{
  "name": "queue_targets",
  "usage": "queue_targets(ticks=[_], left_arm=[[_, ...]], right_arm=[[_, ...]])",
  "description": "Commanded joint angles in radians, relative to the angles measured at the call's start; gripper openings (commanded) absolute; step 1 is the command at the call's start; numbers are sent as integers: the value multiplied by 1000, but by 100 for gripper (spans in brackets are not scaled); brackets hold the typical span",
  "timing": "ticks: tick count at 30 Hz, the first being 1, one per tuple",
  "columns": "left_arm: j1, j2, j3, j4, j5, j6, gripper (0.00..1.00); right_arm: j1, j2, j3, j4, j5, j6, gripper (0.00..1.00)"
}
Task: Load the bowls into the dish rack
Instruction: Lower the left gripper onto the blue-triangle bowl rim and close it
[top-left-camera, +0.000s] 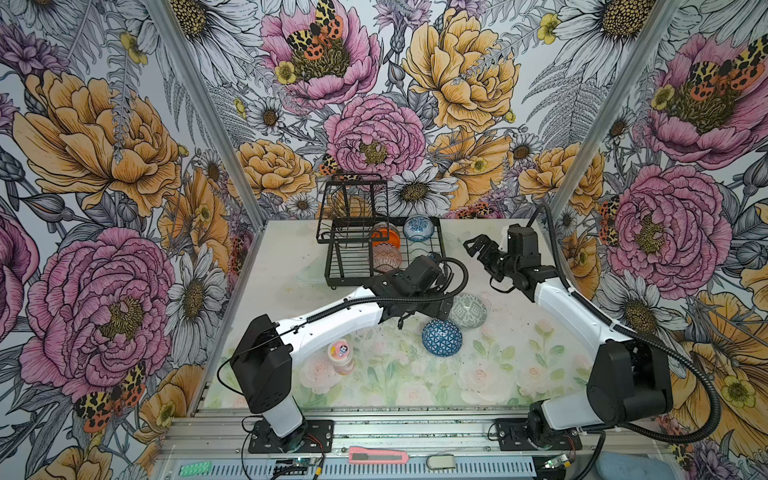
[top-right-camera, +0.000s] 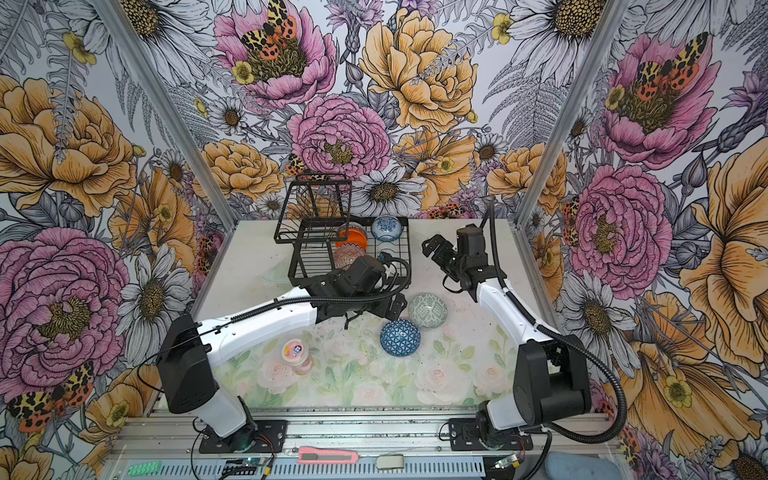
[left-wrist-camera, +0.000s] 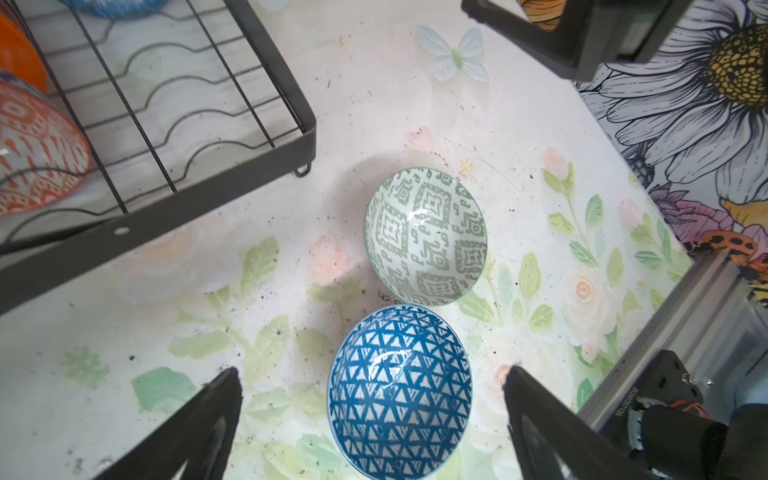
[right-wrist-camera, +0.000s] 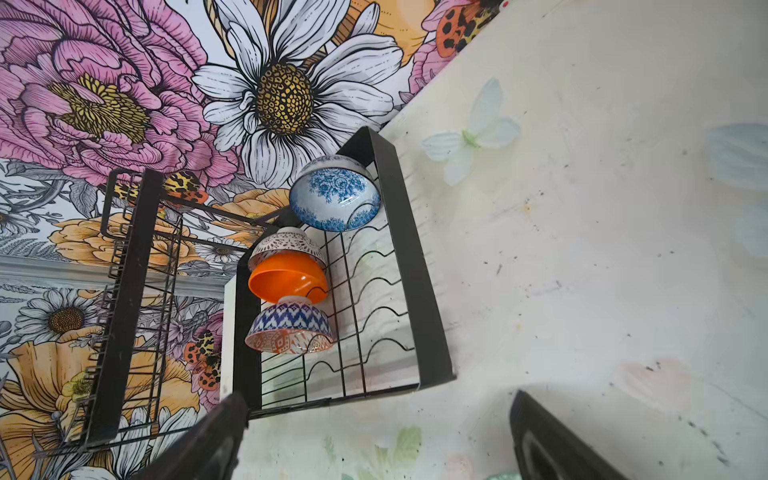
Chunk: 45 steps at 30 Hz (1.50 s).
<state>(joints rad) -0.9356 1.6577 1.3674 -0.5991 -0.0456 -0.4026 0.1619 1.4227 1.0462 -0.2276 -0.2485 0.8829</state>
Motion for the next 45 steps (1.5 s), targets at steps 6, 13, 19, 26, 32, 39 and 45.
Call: queue_targets(ticks=[6,13,19,26,32,39,45], left_arm=[[-25,51,-90,-51,124,-248,99],[-22,124,-55,-124,143,-265,99],[-9,210,-16,-146,132,-314,92],[9,271,66,-188,122,-325,72],[8,245,51,-206,91,-345,56],[9,229,38,-206,95,-340,43],[10,241,66,-223,72,-340,25]], right_arm=[[-6,-103,-135,-40,-45,17,99],[-5,-102,-167,-54,-80,-1,99],[1,-105,-165,-55,-100,-9,99],[7,-117,-178,-60,-97,-13,99],[3,-131,-176,-63,-82,-16,99],[-13,-120,-166,-65,-85,4,99],[-16,-97,-157,-65,-99,40,99]])
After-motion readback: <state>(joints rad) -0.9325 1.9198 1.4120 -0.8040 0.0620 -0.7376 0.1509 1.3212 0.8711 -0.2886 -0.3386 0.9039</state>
